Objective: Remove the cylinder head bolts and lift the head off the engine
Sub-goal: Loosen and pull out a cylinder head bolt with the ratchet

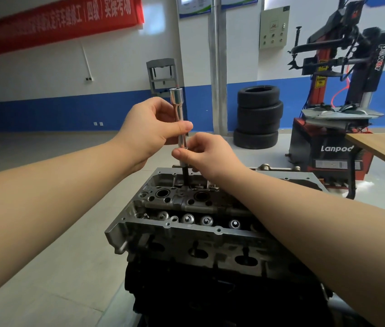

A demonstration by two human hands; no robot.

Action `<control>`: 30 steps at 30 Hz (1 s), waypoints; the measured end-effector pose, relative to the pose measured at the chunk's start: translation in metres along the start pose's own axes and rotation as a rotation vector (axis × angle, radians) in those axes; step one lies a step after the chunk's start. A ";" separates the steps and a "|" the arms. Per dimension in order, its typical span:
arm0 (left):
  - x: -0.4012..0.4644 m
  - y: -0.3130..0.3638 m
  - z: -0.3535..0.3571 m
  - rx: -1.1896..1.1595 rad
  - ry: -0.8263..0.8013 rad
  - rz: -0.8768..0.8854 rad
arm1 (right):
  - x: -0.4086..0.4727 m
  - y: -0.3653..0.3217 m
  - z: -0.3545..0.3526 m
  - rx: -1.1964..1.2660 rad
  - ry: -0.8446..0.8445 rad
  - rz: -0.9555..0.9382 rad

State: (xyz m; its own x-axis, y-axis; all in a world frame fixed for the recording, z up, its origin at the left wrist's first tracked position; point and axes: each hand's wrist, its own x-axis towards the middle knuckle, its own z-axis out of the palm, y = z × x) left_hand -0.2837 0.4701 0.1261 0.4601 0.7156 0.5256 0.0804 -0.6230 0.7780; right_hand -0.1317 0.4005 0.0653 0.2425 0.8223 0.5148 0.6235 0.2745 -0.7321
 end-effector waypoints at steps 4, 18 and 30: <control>-0.001 0.004 -0.001 -0.274 -0.148 -0.082 | 0.000 0.001 -0.001 -0.083 -0.043 -0.079; 0.002 0.009 -0.005 -0.144 -0.146 -0.071 | -0.002 -0.001 0.001 -0.120 -0.046 -0.058; 0.005 0.002 -0.008 -0.031 -0.103 -0.045 | -0.003 -0.003 0.002 -0.053 -0.039 0.003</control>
State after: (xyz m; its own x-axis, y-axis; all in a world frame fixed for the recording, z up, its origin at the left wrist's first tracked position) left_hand -0.2887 0.4747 0.1329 0.5454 0.7051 0.4531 0.0759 -0.5799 0.8111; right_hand -0.1359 0.3981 0.0651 0.2159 0.8424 0.4936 0.6616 0.2456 -0.7085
